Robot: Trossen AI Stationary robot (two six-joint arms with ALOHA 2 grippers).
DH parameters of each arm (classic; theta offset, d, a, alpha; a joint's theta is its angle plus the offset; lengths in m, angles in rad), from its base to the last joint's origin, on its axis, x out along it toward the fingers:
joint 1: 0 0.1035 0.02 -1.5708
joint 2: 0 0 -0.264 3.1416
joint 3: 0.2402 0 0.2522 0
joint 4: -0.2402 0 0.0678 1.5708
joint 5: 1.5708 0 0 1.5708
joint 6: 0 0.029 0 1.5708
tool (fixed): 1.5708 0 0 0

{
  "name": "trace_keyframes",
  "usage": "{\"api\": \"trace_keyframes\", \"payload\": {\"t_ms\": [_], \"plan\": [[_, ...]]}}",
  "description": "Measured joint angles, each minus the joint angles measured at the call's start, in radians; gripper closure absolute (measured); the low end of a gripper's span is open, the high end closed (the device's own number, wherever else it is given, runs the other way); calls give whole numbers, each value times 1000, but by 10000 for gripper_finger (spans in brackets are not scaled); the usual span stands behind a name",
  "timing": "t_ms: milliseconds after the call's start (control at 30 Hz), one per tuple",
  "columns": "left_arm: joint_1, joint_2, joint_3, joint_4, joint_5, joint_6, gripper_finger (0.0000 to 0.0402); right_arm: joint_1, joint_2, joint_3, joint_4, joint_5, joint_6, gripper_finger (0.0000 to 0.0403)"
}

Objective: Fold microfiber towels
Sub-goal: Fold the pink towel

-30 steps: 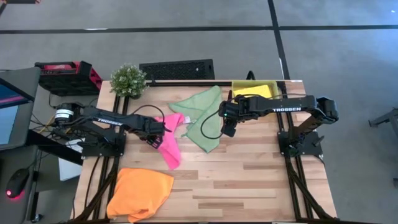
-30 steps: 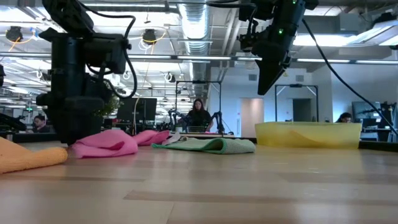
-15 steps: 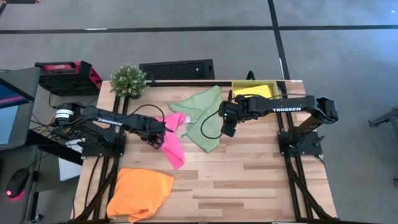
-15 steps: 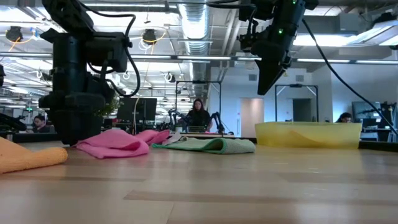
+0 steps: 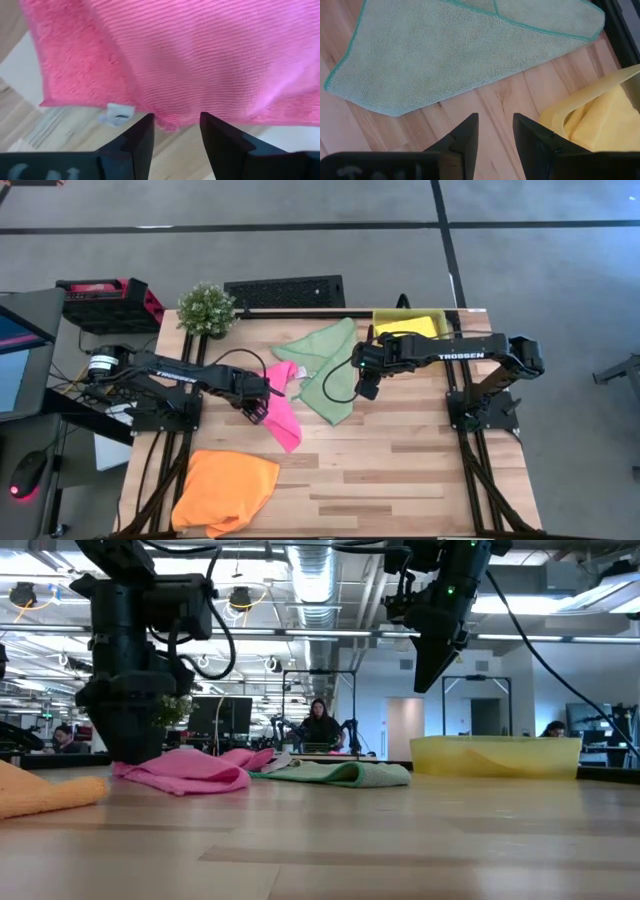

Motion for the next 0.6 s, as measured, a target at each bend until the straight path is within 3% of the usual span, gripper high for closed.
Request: {"api": "trace_keyframes", "payload": {"t_ms": [167, 600], "plan": [[0, 0, 0, -81, -52, -58, 249, 0, 0, 0, 10, 0, 0, 258], [0, 2, 0, -40, -52, -69, 249, 0, 0, 0, 22, 0, 0, 258]]}}
